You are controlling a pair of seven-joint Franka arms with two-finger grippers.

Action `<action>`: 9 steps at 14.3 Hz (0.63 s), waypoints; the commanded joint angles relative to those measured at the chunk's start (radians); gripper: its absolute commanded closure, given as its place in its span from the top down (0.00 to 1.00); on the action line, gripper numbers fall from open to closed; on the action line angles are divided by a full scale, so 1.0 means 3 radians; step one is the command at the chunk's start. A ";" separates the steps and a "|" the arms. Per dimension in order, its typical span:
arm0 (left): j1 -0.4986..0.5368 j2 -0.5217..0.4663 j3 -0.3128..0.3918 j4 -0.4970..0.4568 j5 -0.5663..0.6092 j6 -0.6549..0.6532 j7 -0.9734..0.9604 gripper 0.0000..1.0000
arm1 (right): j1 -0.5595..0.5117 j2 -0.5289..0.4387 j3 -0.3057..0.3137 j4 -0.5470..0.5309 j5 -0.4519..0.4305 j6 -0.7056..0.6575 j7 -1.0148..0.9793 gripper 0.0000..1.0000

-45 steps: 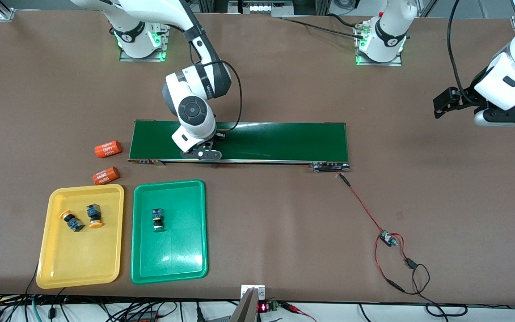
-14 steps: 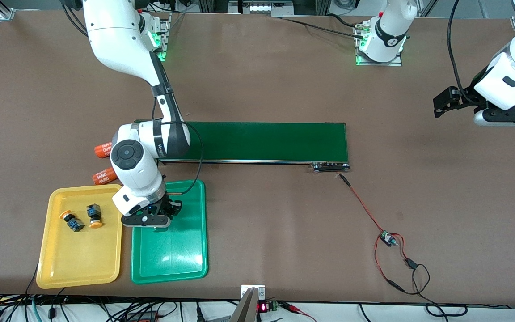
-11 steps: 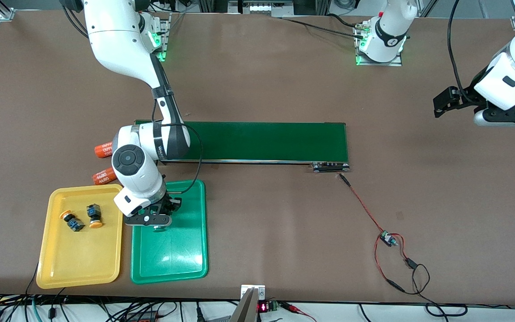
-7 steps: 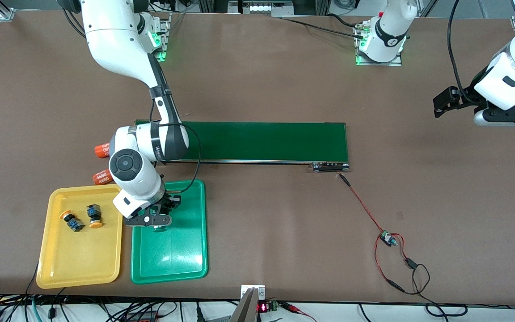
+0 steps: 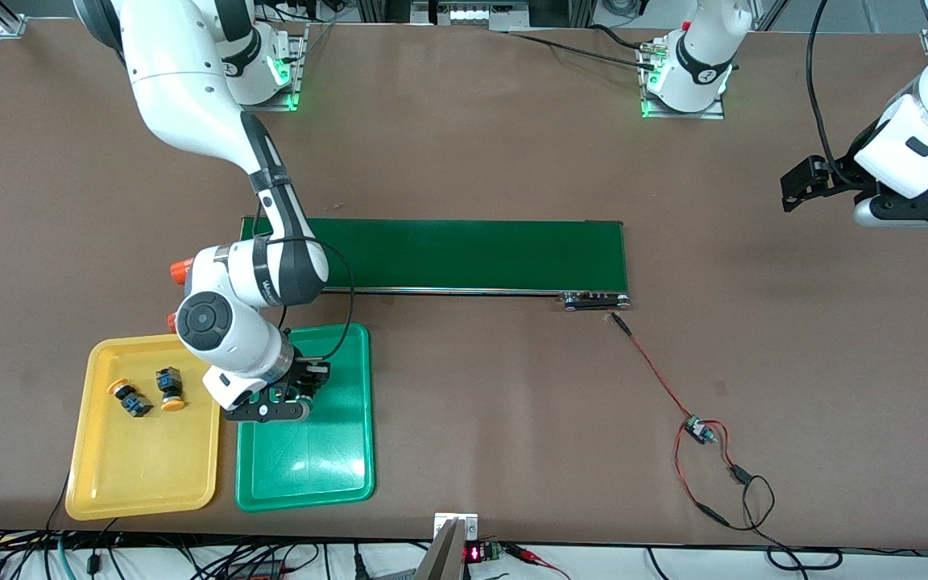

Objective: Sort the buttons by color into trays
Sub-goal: 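Carry the green button with the right gripper down into the green tray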

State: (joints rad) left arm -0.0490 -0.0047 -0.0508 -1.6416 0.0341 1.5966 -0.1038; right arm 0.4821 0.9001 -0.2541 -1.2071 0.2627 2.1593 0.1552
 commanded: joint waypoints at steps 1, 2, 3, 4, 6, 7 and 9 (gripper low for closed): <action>0.0000 0.0000 0.0011 0.0072 -0.0012 -0.0076 0.0070 1.00 | -0.0047 0.0251 0.0049 0.0337 -0.0011 -0.0203 -0.0057 0.00; 0.0000 0.0000 0.0011 0.0072 -0.0012 -0.0076 0.0070 1.00 | -0.0042 0.0262 0.0054 0.0337 -0.0011 -0.0208 -0.0133 0.00; 0.0000 0.0000 0.0011 0.0072 -0.0012 -0.0076 0.0070 1.00 | -0.0047 0.0287 0.0055 0.0337 -0.0011 -0.0213 -0.0194 0.00; 0.0000 0.0000 0.0011 0.0072 -0.0012 -0.0076 0.0070 1.00 | -0.0047 0.0298 0.0055 0.0337 -0.0006 -0.0213 -0.0251 0.00; 0.0000 0.0000 0.0011 0.0072 -0.0012 -0.0076 0.0070 1.00 | -0.0063 0.0328 0.0065 0.0337 0.0004 -0.0249 -0.0297 0.00; 0.0000 0.0000 0.0011 0.0072 -0.0012 -0.0076 0.0070 1.00 | -0.0048 0.0333 0.0065 0.0332 0.0004 -0.0269 -0.0297 0.00; 0.0000 0.0000 0.0011 0.0072 -0.0012 -0.0076 0.0070 1.00 | -0.0037 0.0339 0.0065 0.0322 0.0014 -0.0274 -0.0297 0.00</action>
State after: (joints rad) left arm -0.0490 -0.0047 -0.0508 -1.6412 0.0341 1.5966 -0.1038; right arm 0.4811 0.9840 -0.2475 -1.1496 0.2625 2.1037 0.0809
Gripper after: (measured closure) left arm 0.000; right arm 0.665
